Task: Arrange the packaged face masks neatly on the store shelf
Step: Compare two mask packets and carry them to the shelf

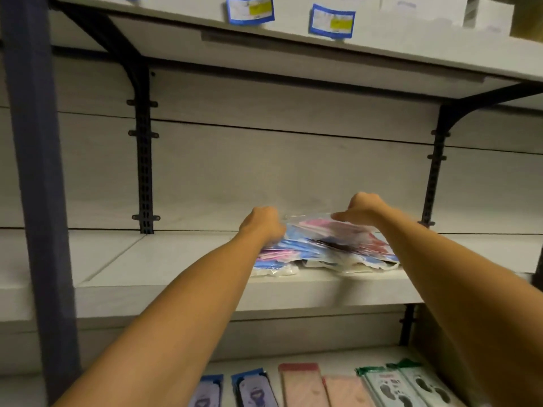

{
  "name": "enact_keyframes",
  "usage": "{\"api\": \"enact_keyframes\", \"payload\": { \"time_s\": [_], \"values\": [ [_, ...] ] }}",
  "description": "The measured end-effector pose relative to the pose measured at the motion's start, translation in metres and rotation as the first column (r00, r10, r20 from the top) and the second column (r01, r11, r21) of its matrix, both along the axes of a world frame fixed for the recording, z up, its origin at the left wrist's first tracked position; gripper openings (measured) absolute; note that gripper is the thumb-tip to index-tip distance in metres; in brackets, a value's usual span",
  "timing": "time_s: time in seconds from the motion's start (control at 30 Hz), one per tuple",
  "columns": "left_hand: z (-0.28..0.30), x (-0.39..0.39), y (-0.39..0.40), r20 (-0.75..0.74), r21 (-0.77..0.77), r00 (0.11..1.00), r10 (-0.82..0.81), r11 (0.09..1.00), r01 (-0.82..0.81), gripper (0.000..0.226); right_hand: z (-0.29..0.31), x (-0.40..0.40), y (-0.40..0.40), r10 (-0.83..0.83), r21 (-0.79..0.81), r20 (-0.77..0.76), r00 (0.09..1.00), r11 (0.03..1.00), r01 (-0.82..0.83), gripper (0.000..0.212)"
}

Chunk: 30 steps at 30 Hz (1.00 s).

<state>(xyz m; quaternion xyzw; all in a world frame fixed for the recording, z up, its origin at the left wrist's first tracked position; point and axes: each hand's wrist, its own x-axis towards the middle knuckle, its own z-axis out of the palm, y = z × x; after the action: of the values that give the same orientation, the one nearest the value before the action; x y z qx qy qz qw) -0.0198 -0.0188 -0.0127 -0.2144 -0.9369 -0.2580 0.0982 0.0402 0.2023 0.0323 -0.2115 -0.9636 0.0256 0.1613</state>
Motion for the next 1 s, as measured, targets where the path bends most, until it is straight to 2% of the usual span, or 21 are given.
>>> {"api": "enact_keyframes", "payload": {
  "time_s": [0.07,0.13,0.27,0.37,0.43,0.5,0.63,0.73,0.83,1.0],
  "values": [
    [0.002,0.001,0.003,0.056,-0.009,0.998,0.022,1.000,-0.022,0.040,0.003,-0.007,-0.003,0.017,-0.047,0.092,0.996,0.999,-0.013,0.054],
    [0.004,0.006,0.003,0.094,-0.020,0.994,0.053,0.998,-0.051,0.051,0.003,-0.011,-0.005,0.012,-0.075,0.177,0.984,0.997,0.001,0.046],
    [0.006,0.010,0.003,0.208,0.076,0.971,0.119,0.988,-0.137,0.054,0.010,-0.004,-0.005,0.040,-0.082,0.228,0.973,0.996,-0.021,0.039],
    [0.008,0.011,0.007,0.254,0.177,0.952,0.171,0.959,-0.220,0.043,0.014,0.004,-0.002,0.037,-0.009,0.256,0.966,0.999,-0.036,0.038],
    [0.008,0.008,0.009,0.291,0.293,0.940,0.180,0.918,-0.267,0.041,0.009,0.001,0.006,0.061,-0.061,0.300,0.952,0.997,-0.045,0.033],
    [0.009,0.005,0.008,0.313,0.402,0.933,0.176,0.866,-0.298,0.050,0.001,0.000,0.013,0.092,-0.117,0.333,0.939,0.992,-0.055,0.029],
    [0.015,0.016,0.002,0.284,0.501,0.928,0.242,0.788,-0.359,0.033,-0.005,0.002,0.015,0.081,-0.075,0.185,0.979,0.995,-0.068,0.028],
    [0.018,0.021,-0.007,0.277,0.530,0.921,0.273,0.756,-0.383,0.039,-0.001,0.008,0.015,0.104,-0.083,0.070,0.992,0.992,-0.098,0.022],
    [0.019,0.033,-0.012,0.392,0.551,0.906,0.163,0.747,-0.373,0.012,0.003,0.013,0.016,0.102,-0.180,-0.032,0.994,0.978,-0.106,0.021],
    [0.013,0.036,-0.026,0.580,0.512,0.803,0.135,0.707,-0.488,0.017,0.007,0.014,0.022,0.123,-0.390,-0.157,0.980,0.904,-0.176,0.013]
  ]
}}
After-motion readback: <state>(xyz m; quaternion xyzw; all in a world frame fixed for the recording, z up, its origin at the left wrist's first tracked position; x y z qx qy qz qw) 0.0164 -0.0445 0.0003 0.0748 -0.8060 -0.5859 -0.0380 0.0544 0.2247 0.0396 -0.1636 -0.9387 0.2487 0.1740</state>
